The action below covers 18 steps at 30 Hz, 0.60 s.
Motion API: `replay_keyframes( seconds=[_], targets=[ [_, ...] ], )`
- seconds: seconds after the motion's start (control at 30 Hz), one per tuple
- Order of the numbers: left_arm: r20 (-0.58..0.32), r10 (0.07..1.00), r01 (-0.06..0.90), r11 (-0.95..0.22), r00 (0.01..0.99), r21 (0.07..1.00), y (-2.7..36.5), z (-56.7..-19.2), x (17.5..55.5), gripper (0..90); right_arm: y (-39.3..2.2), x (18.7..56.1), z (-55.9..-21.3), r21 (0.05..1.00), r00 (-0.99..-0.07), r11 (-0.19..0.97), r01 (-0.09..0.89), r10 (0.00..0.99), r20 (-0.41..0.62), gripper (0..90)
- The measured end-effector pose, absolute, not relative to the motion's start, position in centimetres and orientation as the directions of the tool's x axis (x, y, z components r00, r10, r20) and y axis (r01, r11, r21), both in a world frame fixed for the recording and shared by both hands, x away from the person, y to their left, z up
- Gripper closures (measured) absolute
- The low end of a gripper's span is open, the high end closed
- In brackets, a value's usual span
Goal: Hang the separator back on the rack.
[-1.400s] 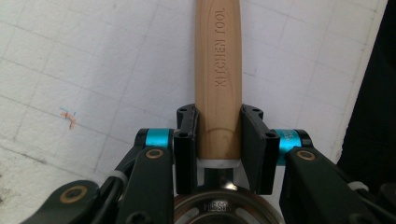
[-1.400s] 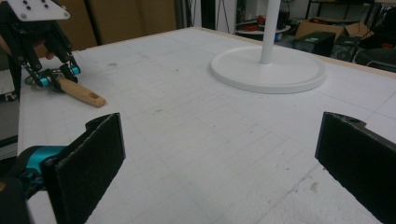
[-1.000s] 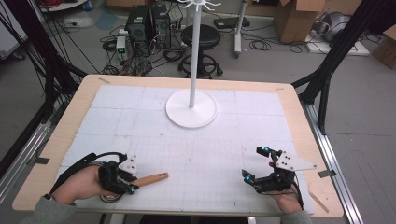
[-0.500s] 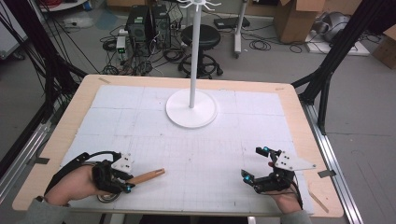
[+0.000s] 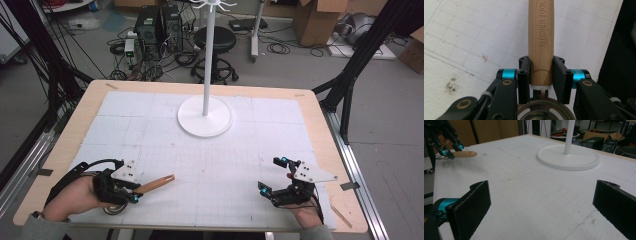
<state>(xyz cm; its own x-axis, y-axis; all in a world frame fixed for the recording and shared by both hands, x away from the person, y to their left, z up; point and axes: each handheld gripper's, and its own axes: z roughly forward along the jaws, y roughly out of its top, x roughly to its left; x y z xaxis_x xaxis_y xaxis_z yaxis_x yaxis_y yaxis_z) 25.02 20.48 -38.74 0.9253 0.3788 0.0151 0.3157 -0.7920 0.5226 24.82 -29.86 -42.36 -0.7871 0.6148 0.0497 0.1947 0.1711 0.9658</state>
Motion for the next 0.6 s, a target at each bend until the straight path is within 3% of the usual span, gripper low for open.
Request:
replay_keyframes(
  seconds=[0.6],
  targets=[
    [-0.006, 0.437, 0.343, -0.698, 0.899, 0.628, 21.2, -37.2, 25.1, 68.6, -29.9, 24.8, -42.4, 0.965, -0.784, 0.166, 0.202, 0.618, 0.058, 0.7]
  ],
)
